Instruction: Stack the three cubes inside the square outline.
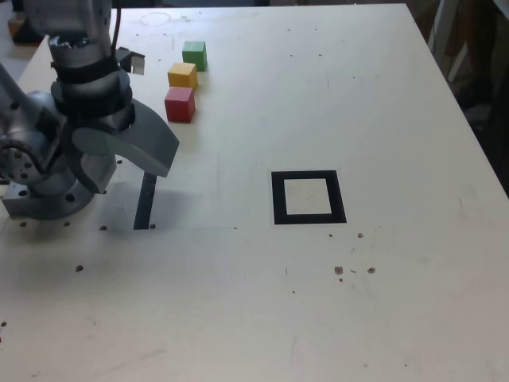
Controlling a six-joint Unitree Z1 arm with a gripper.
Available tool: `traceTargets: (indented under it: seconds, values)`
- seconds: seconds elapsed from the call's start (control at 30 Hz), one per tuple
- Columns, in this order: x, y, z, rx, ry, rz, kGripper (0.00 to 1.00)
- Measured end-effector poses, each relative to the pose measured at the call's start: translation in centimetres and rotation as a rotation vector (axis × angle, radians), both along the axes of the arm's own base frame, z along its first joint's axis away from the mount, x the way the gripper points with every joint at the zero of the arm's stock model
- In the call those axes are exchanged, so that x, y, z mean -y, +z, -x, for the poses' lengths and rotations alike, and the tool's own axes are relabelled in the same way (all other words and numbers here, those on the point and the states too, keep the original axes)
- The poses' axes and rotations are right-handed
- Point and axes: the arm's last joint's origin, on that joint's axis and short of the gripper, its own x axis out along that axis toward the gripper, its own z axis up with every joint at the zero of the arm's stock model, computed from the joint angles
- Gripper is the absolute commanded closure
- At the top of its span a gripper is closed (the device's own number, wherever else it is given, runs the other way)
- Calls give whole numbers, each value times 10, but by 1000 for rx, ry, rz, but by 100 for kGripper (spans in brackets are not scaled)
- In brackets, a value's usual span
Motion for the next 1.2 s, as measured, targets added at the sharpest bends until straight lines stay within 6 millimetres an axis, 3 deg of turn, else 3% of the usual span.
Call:
traceTargets:
  seconds: [0.7,1.2]
  values:
    - [-1,1,0,0,1,-8,1]
    - [-14,30,-11,4,39,-106,1]
